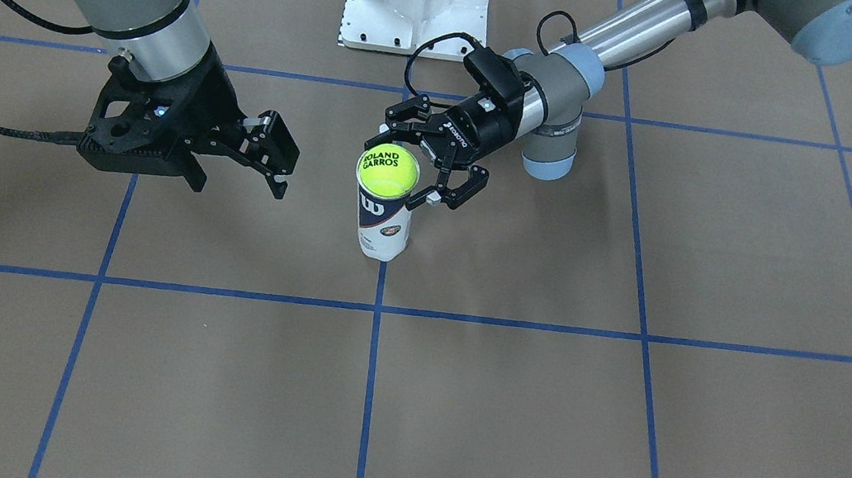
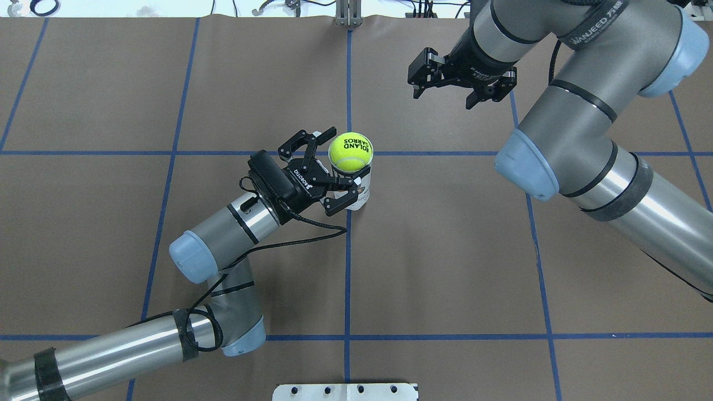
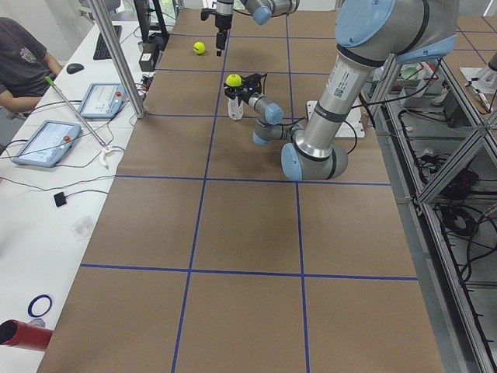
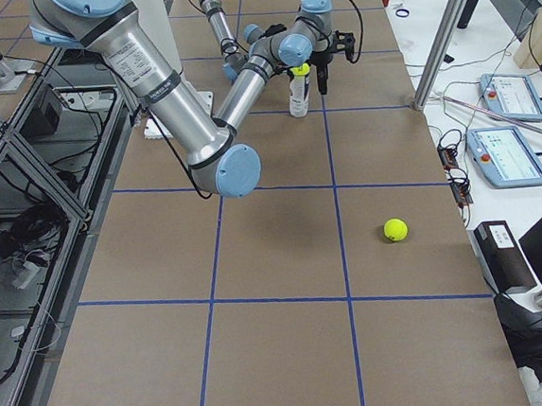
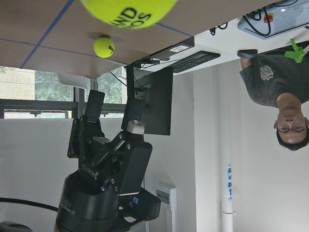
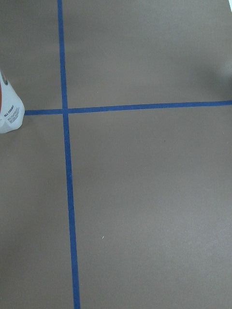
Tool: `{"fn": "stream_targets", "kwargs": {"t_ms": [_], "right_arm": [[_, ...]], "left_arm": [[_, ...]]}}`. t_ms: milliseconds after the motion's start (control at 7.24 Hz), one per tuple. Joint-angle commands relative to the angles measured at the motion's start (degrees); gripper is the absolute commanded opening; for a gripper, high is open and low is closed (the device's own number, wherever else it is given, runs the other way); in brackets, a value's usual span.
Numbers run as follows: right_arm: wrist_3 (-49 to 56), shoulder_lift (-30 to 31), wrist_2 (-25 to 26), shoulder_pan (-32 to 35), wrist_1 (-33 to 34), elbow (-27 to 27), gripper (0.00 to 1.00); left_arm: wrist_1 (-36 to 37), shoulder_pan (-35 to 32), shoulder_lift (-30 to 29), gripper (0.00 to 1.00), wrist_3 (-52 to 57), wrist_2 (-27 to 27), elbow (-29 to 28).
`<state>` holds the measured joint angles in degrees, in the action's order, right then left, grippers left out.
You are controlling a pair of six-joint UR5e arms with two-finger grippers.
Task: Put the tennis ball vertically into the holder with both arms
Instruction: 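Open the right gripper and lift it away from the ball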
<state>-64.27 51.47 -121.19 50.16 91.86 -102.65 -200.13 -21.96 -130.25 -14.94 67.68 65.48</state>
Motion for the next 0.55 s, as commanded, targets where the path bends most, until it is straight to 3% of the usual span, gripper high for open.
{"fn": "stream_targets", "kwargs": {"t_ms": [0, 414], "right_arm": [[-0.07, 0.03, -0.01, 0.03, 0.07, 0.0, 1.0], [0.55, 1.7, -0.1, 1.08, -0.1, 0.0, 1.0]], "left_arm": [[0.0, 0.08, 0.08, 0.99, 0.0, 0.0, 0.09], [-0.26, -0.01, 0.26, 0.99, -0.26, 0.0, 1.13]]}}
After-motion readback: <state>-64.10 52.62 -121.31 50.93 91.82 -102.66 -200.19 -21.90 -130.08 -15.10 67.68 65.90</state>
